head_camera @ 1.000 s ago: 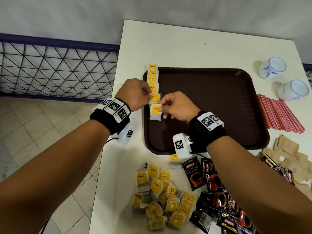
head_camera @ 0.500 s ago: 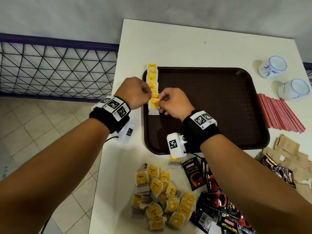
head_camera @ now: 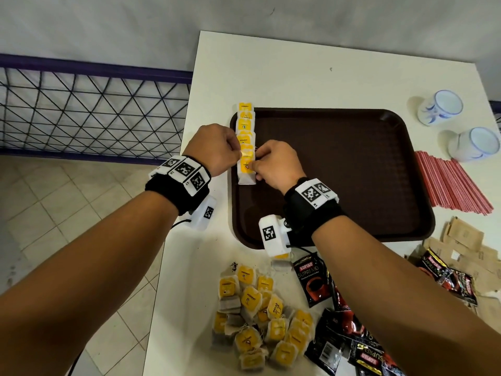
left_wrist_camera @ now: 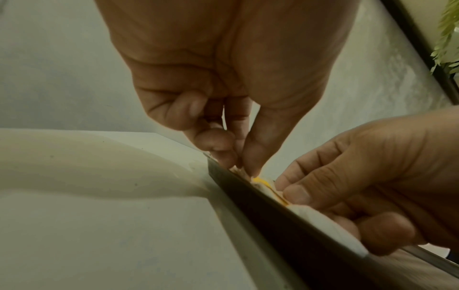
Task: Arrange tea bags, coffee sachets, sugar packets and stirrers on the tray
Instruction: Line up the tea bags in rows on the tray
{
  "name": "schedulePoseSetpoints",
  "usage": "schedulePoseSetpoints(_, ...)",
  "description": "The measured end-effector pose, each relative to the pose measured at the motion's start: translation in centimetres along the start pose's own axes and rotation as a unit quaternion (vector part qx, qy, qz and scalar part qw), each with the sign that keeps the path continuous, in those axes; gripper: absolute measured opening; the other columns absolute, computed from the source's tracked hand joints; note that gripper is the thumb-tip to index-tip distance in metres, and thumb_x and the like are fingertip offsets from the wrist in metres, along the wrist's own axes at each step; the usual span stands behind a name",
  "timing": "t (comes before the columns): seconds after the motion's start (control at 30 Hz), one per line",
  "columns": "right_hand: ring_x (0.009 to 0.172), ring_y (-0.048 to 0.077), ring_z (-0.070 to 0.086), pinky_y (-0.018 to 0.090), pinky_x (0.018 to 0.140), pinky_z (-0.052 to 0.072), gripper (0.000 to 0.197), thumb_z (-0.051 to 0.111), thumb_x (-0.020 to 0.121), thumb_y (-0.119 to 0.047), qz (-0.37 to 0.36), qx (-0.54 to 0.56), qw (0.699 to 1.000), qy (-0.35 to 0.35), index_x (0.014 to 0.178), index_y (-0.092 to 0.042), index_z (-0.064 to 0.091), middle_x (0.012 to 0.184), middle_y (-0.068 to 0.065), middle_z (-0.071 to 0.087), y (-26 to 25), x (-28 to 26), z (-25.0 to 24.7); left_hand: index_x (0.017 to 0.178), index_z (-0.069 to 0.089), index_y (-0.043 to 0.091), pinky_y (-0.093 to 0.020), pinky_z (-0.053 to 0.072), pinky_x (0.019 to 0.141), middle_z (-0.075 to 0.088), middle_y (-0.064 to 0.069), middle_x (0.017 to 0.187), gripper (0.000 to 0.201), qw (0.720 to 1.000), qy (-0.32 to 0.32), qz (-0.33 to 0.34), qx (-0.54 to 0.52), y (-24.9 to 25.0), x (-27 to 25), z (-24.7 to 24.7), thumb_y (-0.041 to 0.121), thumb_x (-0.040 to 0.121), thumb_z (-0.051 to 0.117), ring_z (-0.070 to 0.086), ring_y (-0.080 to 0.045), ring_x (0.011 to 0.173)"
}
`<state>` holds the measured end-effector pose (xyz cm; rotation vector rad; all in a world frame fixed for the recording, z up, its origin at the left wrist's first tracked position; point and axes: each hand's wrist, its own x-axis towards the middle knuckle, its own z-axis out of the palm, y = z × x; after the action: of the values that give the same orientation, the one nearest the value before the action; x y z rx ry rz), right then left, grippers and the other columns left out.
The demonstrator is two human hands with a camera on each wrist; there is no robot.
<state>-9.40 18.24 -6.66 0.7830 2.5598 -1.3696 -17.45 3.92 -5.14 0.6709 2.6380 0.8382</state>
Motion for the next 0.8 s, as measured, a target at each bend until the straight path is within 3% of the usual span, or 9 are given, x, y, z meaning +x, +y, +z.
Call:
schedulePoseSetpoints(0.1, 0.078, 0.021, 0.071, 0.039, 0.073, 0.06, 0.013, 0.076, 0.082, -0.018, -0.008, -0.021, 1.0, -0.004, 0.082, -0.022, 0.064, 0.083, 0.005, 0.072, 0.0, 0.1, 0.0, 0.085, 0.072, 0.022, -0.025, 0.048, 0.069, 0.057, 0.014, 0.068, 0.007, 1.0, 0.002, -0.004, 0.002, 0.0, -0.1, -0.1, 0.024, 0.078, 0.072, 0.062, -0.015, 0.08)
schedulePoseSetpoints(0.17, 0.079, 0.021, 0.07, 0.039, 0.075, 0.059, 0.013, 0.076, 0.082, -0.024, -0.008, -0.021, 1.0, 0.004, 0.084, -0.023, 0.063, 0.084, 0.004, 0.072, -0.1, -0.2, -0.6, 0.088, 0.072, 0.021, -0.024, 0.042, 0.067, 0.059, 0.011, 0.072, 0.011, 1.0, 0.014, -0.003, 0.003, 0.2, -0.5, -0.3, 0.029, 0.081, 0.071, 0.06, -0.013, 0.079)
schedulePoseSetpoints(0.27, 0.068, 0.015, 0.07, 0.028, 0.062, 0.055, 0.019, 0.076, 0.083, -0.03, -0.001, 0.006, 0.999, 0.031, 0.095, -0.02, 0.065, 0.082, 0.001, 0.07, 0.0, -1.8, -2.7, 0.09, 0.072, 0.022, -0.022, 0.041, 0.068, 0.064, 0.007, 0.08, 0.016, 0.999, 0.038, 0.007, 0.0, 0.4, -1.7, -1.1, 0.036, 0.084, 0.069, 0.059, -0.011, 0.078)
schedulePoseSetpoints(0.33, 0.055, 0.01, 0.067, 0.02, 0.051, 0.046, 0.017, 0.076, 0.083, -0.028, 0.01, 0.013, 0.999, 0.028, 0.093, -0.017, 0.067, 0.072, -0.002, 0.068, 0.8, -3.9, -4.2, 0.088, 0.072, 0.024, -0.022, 0.041, 0.069, 0.064, 0.009, 0.081, 0.016, 0.999, 0.034, 0.002, 0.001, 0.7, -3.2, -1.7, 0.039, 0.084, 0.068, 0.058, -0.008, 0.078)
schedulePoseSetpoints(0.47, 0.046, 0.009, 0.062, 0.017, 0.048, 0.042, 0.011, 0.077, 0.084, -0.023, 0.024, -0.003, 1.0, -0.007, 0.084, -0.016, 0.068, 0.061, 0.0, 0.065, 3.6, -9.5, -6.0, 0.081, 0.071, 0.024, -0.014, 0.035, 0.061, 0.062, 0.015, 0.072, 0.015, 1.0, -0.012, -0.018, -0.003, 1.3, -7.2, -1.2, 0.039, 0.083, 0.07, 0.057, -0.002, 0.071)
schedulePoseSetpoints(0.53, 0.05, 0.008, 0.063, 0.015, 0.051, 0.046, 0.006, 0.077, 0.084, -0.02, 0.02, -0.006, 0.999, -0.026, 0.084, -0.018, 0.071, 0.066, -0.001, 0.068, 4.9, -12.5, -6.4, 0.077, 0.07, 0.024, -0.012, 0.035, 0.06, 0.063, 0.016, 0.071, 0.016, 0.999, -0.034, -0.031, -0.014, 1.3, -9.5, -0.4, 0.04, 0.083, 0.071, 0.057, 0.001, 0.071)
schedulePoseSetpoints(0.63, 0.069, 0.0, 0.067, 0.02, 0.069, 0.053, 0.003, 0.076, 0.084, -0.024, -0.024, -0.07, 0.995, -0.072, 0.086, -0.026, 0.077, 0.077, -0.01, 0.073, 6.7, -16.1, -5.9, 0.075, 0.072, 0.024, -0.021, 0.045, 0.066, 0.069, 0.012, 0.073, 0.017, 0.996, -0.069, -0.04, -0.034, 1.1, -12.7, 0.9, 0.039, 0.081, 0.073, 0.063, -0.002, 0.073)
schedulePoseSetpoints(0.8, 0.087, 0.014, 0.063, 0.033, 0.08, 0.051, 0.026, 0.064, 0.089, -0.043, -0.071, -0.213, 0.964, -0.141, 0.11, -0.031, 0.075, 0.092, -0.004, 0.064, 7.4, -18.3, -3.9, 0.075, 0.074, 0.028, -0.031, 0.055, 0.076, 0.071, 0.015, 0.075, 0.015, 0.989, -0.143, -0.039, -0.02, 0.7, -16.3, 2.5, 0.043, 0.079, 0.074, 0.065, -0.001, 0.074)
